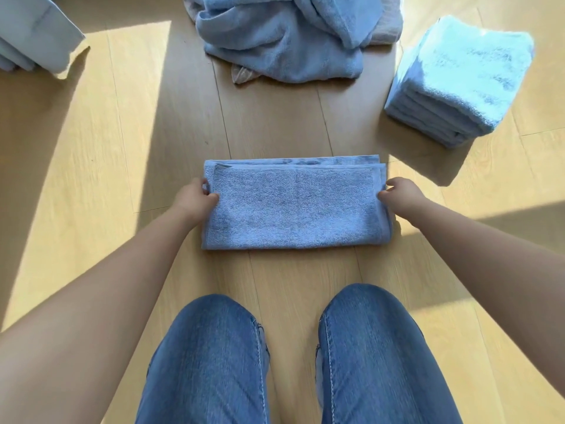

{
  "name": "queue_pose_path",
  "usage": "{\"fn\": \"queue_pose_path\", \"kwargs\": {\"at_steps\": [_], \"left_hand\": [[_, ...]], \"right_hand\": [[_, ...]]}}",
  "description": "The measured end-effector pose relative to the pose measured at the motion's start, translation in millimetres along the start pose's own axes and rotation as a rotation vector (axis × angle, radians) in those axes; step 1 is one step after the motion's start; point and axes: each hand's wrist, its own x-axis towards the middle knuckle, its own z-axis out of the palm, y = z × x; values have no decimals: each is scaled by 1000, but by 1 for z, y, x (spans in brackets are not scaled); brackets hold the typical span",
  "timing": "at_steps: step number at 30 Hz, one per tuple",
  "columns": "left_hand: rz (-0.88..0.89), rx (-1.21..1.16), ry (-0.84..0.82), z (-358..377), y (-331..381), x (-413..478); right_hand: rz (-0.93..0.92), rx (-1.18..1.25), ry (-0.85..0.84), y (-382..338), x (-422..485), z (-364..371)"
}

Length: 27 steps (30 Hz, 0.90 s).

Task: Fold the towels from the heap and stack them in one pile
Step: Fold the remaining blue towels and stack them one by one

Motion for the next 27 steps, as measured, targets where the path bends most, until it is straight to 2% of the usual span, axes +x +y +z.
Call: {"fn": "queue_pose_path", "kwargs": {"at_steps": [4,7,11,15,24,27], "left_hand": [[-103,-299,-12,0,4,17],[-171,-522,-1,1,7,27],[-162,-642,-5,2,14,28],[-171,-783,43,-3,13,30],[-161,-813,52,-4,19,40],[-152,-783,37,-8,19,45]], "right_hand": [[8,147,102,-7,14,5],[-43,77,151,-10,17,8],[-84,-69,238,-13,14,10],[-85,9,397,-19,12,6],[-177,144,410,-33,24,9],[-209,110,386,-36,28,11]]}}
